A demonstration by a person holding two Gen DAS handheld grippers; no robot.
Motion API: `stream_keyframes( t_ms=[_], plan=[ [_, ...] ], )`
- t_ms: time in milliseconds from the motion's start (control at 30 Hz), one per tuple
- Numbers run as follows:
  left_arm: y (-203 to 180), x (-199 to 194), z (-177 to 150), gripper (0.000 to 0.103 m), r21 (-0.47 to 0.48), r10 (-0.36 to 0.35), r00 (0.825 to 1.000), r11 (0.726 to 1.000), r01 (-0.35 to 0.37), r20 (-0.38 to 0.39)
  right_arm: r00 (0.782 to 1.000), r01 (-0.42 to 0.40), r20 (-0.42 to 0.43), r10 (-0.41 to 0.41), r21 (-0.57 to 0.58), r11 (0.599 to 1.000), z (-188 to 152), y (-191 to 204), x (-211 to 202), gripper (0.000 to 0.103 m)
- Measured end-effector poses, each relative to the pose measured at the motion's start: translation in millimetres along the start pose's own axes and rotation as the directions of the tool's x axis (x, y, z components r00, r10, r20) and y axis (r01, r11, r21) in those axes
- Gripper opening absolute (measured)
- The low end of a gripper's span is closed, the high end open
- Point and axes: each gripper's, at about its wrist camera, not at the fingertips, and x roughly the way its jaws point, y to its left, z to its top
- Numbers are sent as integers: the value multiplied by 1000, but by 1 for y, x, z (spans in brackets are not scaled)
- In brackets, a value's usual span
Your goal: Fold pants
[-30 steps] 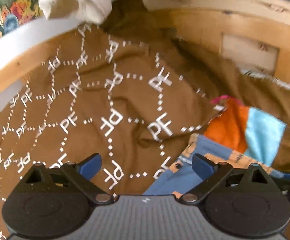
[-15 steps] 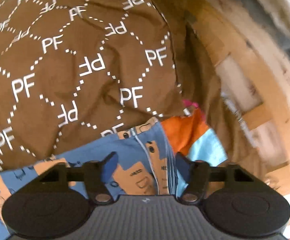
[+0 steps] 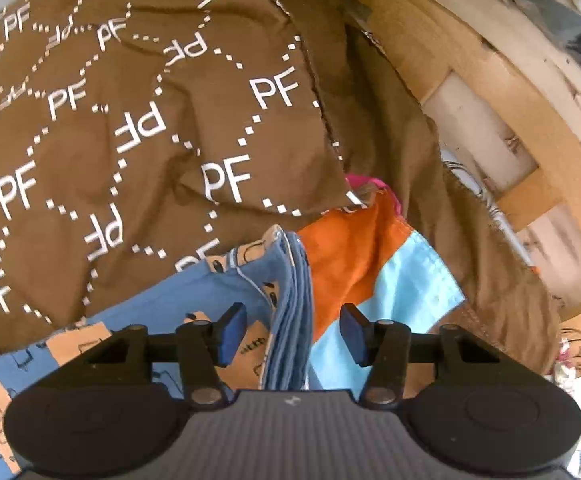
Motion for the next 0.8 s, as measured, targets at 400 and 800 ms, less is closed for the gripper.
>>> stream_keyframes(
  t_ms=[400,800],
  plan=[
    [6,-12,-2,13,-32,64,996,998,-63,60,1000,-30,-1,30,-43,999,1,1,3,16],
    [93,-81,-54,12,-274,-24,990,960,63,143,971,-190,102,214,-204,960,1,30,-30,16]
  ],
)
